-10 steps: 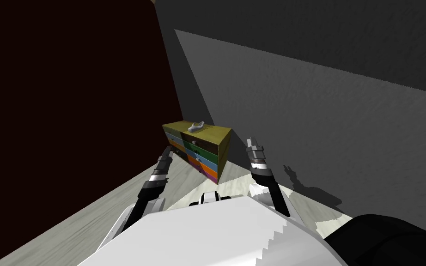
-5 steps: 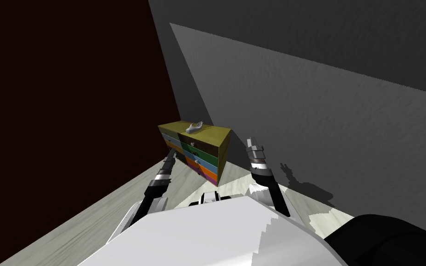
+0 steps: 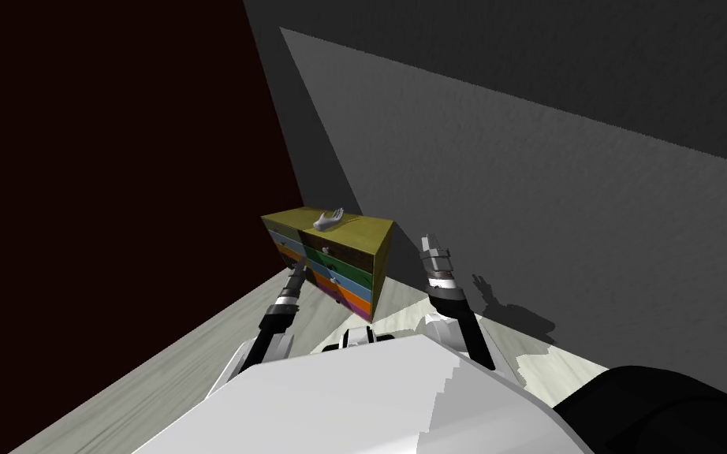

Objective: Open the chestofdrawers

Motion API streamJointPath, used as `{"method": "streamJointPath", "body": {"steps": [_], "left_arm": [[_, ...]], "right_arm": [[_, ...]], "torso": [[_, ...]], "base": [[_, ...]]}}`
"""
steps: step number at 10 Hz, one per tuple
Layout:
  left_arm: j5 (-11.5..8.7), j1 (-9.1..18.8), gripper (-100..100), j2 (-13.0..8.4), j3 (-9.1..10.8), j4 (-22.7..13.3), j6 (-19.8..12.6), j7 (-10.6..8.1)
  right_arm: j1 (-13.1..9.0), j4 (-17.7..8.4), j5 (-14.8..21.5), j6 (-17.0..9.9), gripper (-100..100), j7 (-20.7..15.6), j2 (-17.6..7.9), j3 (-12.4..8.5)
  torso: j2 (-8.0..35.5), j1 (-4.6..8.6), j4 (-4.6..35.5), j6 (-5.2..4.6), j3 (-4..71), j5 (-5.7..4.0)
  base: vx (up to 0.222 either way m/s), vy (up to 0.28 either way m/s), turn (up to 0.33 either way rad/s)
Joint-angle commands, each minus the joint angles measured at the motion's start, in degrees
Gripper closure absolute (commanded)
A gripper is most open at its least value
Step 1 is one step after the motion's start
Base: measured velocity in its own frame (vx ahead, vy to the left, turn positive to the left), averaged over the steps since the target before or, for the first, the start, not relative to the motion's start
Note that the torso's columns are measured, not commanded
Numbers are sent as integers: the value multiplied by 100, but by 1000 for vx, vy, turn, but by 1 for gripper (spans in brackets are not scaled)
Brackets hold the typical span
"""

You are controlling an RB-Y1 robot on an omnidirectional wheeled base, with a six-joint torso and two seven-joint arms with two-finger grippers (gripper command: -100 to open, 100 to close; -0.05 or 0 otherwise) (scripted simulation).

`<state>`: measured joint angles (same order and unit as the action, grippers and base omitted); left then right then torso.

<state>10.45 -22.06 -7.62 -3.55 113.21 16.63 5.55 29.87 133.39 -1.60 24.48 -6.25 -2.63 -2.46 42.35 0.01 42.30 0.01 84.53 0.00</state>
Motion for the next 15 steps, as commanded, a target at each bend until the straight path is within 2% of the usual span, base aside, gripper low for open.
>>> {"method": "streamJointPath", "body": {"steps": [1,5,9,14,15], "left_arm": [[58,136,-100,56,-63,-332,-46,45],[148,324,-100,-75,-171,-784,-184,100],[299,636,-100,-435,-353,-1534,-414,191],[400,842,-100,-646,-473,-2026,-565,253],[383,800,-100,-623,-459,-1926,-551,238]], "right_arm": [[0,0,0,0,0,0,0,0],[0,0,0,0,0,0,0,0],[1,0,0,0,0,0,0,-1],[0,0,0,0,0,0,0,0],[0,0,0,0,0,0,0,0]], "torso": [[6,4,2,0,-4,-2],[-6,-3,-2,-1,4,1],[-13,-4,-4,1,8,1],[2,-5,1,0,-2,1],[-5,-4,-1,-1,3,1]], "base": [[78,26,-80],[82,29,-78],[124,60,-113],[82,33,-64],[33,17,-19]]}}
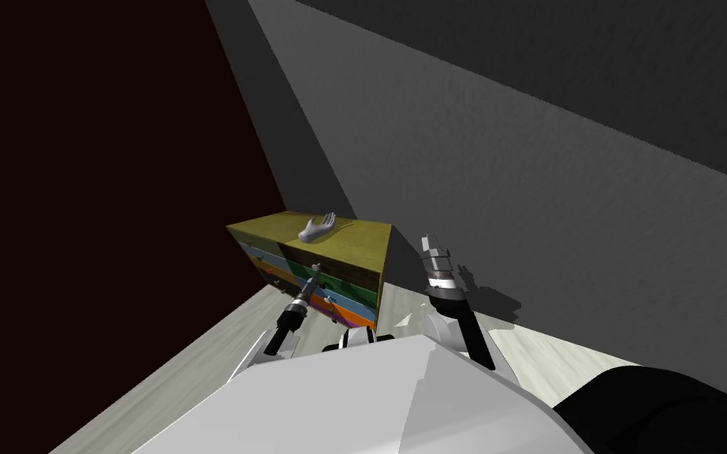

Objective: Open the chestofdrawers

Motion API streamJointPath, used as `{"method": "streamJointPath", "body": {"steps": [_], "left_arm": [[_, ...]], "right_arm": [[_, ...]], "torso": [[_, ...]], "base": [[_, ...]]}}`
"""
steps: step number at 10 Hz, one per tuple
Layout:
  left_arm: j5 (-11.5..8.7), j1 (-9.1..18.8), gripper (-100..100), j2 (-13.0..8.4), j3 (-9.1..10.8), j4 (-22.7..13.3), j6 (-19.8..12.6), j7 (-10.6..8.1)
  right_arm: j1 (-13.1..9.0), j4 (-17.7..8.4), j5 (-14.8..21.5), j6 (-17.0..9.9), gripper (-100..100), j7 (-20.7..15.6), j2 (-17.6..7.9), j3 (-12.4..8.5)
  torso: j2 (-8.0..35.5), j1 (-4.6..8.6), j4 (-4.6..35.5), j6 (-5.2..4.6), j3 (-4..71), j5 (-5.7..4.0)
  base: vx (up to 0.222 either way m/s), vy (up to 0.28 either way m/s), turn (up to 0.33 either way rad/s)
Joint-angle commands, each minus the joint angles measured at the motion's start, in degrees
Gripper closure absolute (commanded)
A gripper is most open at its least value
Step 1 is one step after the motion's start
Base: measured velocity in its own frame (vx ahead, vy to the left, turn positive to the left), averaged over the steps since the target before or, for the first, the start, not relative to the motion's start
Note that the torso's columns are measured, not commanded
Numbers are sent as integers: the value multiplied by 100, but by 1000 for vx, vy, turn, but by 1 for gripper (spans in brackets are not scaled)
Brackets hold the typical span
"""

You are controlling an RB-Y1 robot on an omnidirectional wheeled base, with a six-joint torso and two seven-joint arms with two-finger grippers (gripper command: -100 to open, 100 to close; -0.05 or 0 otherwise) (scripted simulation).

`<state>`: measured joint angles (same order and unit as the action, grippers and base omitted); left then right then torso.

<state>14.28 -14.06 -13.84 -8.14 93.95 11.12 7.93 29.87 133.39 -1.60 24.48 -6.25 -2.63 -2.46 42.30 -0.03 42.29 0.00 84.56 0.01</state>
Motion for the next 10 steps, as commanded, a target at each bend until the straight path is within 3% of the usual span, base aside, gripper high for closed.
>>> {"method": "streamJointPath", "body": {"steps": [1,3,4,5,7,8,9,10], "left_arm": [[-33,193,-100,19,182,-165,-88,-4],[-67,383,-100,46,368,-324,-161,-9],[-54,317,-100,36,297,-258,-140,-5],[-33,193,100,19,182,-165,-88,-4],[2,3,100,-7,-4,-6,-14,1],[-7,75,100,8,52,-33,-44,3],[-25,18,-100,-78,-42,161,-191,-60],[-37,-8,-100,-126,-92,265,-276,-96]], "right_arm": [[0,0,0,0,0,0,0,0],[-2,0,0,0,0,0,1,1],[-1,0,0,0,0,0,1,1],[-1,0,0,0,0,0,1,0],[0,0,0,0,0,0,1,0],[1,0,0,0,0,0,0,-1],[0,0,0,0,0,0,0,0],[-1,0,0,0,0,0,0,0]], "torso": [[7,8,1,2,-3,-2],[13,11,4,0,-8,-4],[8,5,2,2,-5,-2],[-3,0,-1,4,2,0],[-33,-14,-21,9,17,8],[-31,-16,-14,4,20,6],[-14,-5,-6,-3,9,3],[1,-8,0,-2,-1,2]], "base": [[-9,-1,-216],[-30,-6,-211],[-16,-2,-30],[9,0,192],[23,-1,229],[10,1,45],[4,40,-90],[19,73,-95]]}}
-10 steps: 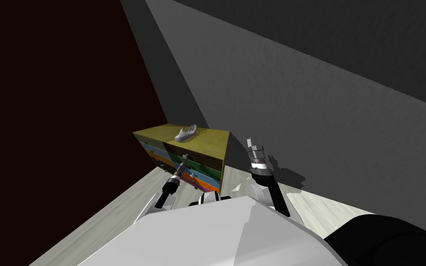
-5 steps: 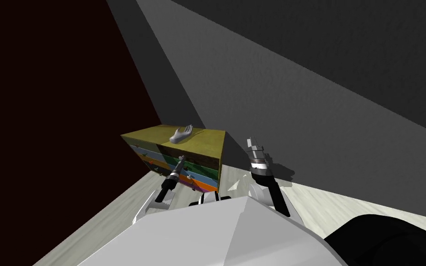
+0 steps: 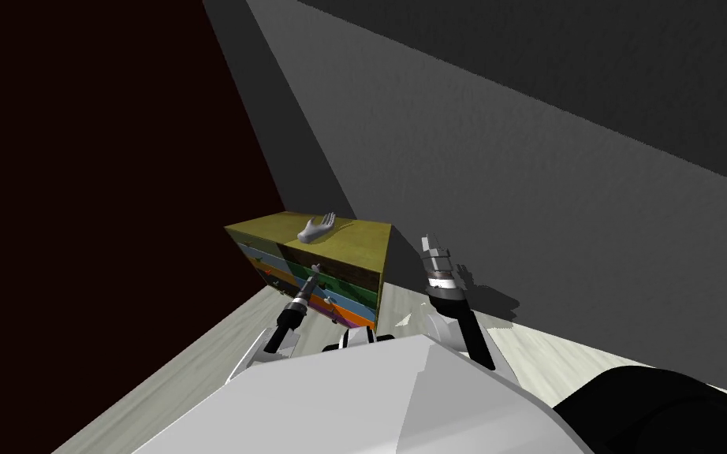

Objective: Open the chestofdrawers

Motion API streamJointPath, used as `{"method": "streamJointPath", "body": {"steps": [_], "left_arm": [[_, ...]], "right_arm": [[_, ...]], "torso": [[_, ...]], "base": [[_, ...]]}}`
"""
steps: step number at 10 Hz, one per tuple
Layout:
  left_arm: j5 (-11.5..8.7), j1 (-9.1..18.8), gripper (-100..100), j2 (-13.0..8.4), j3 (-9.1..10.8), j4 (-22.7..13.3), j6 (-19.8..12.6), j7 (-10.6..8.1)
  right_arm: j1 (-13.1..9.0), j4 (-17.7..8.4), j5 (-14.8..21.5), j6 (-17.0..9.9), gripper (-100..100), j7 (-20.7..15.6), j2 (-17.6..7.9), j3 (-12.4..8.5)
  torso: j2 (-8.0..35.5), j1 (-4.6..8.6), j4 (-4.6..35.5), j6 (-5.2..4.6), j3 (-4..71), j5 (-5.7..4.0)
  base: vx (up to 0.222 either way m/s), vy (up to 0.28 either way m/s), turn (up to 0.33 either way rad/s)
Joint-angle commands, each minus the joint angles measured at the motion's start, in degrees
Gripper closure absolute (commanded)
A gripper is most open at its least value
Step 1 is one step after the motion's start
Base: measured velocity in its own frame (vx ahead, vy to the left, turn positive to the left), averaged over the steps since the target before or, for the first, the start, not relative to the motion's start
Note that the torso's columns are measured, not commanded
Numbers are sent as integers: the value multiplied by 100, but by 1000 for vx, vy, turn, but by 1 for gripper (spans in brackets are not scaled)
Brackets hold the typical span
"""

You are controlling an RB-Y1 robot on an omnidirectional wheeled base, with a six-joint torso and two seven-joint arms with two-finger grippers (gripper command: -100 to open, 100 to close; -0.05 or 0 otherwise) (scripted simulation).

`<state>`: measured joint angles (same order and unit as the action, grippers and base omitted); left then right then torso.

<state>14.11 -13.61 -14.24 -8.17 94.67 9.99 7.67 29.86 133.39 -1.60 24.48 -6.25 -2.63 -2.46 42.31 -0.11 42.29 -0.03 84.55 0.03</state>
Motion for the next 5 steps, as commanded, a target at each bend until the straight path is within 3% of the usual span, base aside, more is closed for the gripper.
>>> {"method": "streamJointPath", "body": {"steps": [1,5], "left_arm": [[-34,-80,-100,-138,-143,303,-258,-111],[-89,-181,-100,-328,-341,690,-611,-263]], "right_arm": [[0,0,0,0,0,0,0,0],[0,0,0,0,0,0,0,0]], "torso": [[1,-2,1,2,-1,1],[-1,18,-1,3,1,-5]], "base": [[26,88,-67],[13,68,-73]]}}
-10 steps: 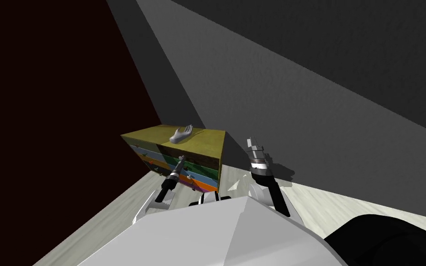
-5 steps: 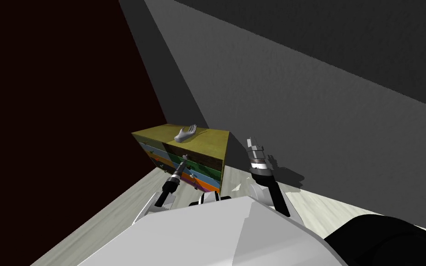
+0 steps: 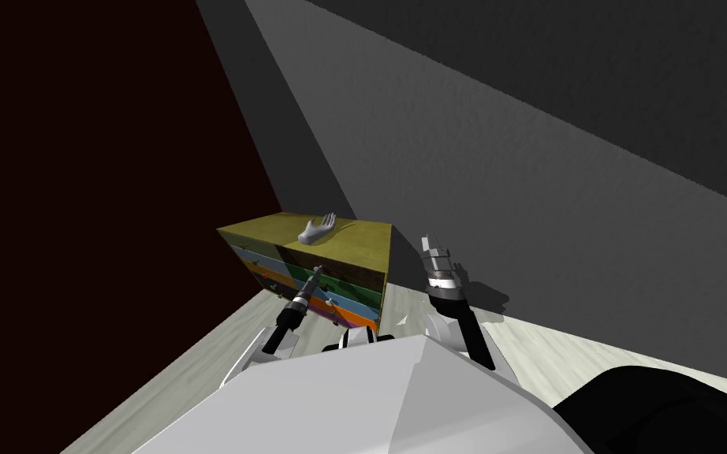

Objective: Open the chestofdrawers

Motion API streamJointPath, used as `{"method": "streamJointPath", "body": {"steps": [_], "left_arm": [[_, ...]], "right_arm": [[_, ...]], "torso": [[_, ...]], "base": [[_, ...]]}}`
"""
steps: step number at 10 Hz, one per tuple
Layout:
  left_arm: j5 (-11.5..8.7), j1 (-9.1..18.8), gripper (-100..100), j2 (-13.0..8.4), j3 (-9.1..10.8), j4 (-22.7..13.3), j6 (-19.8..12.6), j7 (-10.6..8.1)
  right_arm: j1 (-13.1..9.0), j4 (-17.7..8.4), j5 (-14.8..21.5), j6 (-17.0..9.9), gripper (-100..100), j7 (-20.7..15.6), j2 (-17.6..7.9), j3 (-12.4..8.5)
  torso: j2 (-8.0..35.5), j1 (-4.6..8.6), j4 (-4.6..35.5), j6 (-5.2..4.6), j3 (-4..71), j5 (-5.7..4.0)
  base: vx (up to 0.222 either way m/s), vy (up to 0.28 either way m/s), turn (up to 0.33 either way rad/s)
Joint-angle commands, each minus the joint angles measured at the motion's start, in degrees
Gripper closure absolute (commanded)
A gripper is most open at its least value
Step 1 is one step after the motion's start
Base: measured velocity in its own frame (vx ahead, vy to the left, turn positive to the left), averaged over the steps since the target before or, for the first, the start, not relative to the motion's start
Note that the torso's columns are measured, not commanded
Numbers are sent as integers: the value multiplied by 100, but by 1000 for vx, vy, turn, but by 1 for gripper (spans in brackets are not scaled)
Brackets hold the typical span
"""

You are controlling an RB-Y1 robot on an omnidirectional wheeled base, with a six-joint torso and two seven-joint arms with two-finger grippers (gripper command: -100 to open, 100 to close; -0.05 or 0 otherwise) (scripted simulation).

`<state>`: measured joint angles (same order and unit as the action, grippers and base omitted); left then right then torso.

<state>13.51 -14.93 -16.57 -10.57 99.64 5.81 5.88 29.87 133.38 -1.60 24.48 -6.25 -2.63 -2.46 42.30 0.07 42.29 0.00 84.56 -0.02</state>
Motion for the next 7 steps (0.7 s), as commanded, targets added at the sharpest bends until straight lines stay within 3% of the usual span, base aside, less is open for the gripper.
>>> {"method": "streamJointPath", "body": {"steps": [1,7], "left_arm": [[-42,-70,-100,-137,-144,270,-272,-118],[-133,-233,-100,-447,-468,893,-851,-368]], "right_arm": [[0,0,0,0,0,0,0,0],[0,0,0,0,0,0,0,0]], "torso": [[-2,-10,0,-1,1,3],[2,-12,1,-1,-1,3]], "base": [[0,96,-83],[4,71,-78]]}}
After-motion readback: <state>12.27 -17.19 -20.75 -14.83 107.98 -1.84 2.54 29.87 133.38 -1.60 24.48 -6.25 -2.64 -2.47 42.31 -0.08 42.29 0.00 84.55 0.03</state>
